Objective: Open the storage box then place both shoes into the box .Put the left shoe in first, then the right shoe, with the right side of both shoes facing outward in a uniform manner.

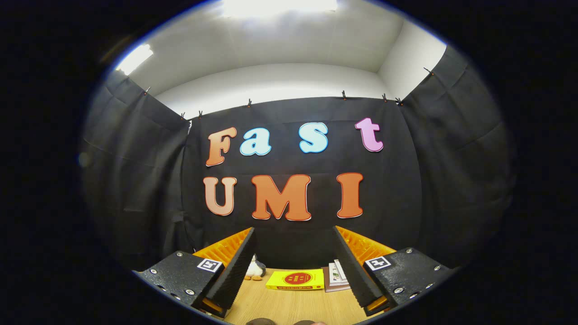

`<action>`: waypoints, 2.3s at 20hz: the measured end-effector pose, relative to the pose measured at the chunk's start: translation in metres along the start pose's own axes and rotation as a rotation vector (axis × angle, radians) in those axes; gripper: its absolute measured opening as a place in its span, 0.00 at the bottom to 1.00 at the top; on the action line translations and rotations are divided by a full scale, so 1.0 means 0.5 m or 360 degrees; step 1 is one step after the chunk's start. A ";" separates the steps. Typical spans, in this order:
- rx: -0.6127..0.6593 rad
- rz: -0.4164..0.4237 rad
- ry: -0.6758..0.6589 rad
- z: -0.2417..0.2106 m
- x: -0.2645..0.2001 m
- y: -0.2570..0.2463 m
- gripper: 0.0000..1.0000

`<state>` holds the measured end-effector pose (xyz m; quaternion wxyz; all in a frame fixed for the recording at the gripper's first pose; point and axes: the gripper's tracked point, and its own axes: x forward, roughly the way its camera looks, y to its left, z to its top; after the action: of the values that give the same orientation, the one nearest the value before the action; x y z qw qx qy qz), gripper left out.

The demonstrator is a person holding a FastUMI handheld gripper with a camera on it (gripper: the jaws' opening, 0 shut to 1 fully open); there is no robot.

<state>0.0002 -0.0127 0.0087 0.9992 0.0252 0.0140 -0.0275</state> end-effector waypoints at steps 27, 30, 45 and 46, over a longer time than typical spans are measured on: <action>0.0492 0.0543 0.0993 -0.336 -0.094 0.297 0.98; 0.0590 0.0636 0.1291 -0.425 -0.144 0.342 0.98; 0.1078 0.0826 0.2035 -0.676 -0.240 0.496 0.96; 0.1127 0.0827 0.2046 -0.679 -0.241 0.504 0.96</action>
<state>-0.1150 0.2627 -0.3143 0.7017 0.3562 0.5747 0.2247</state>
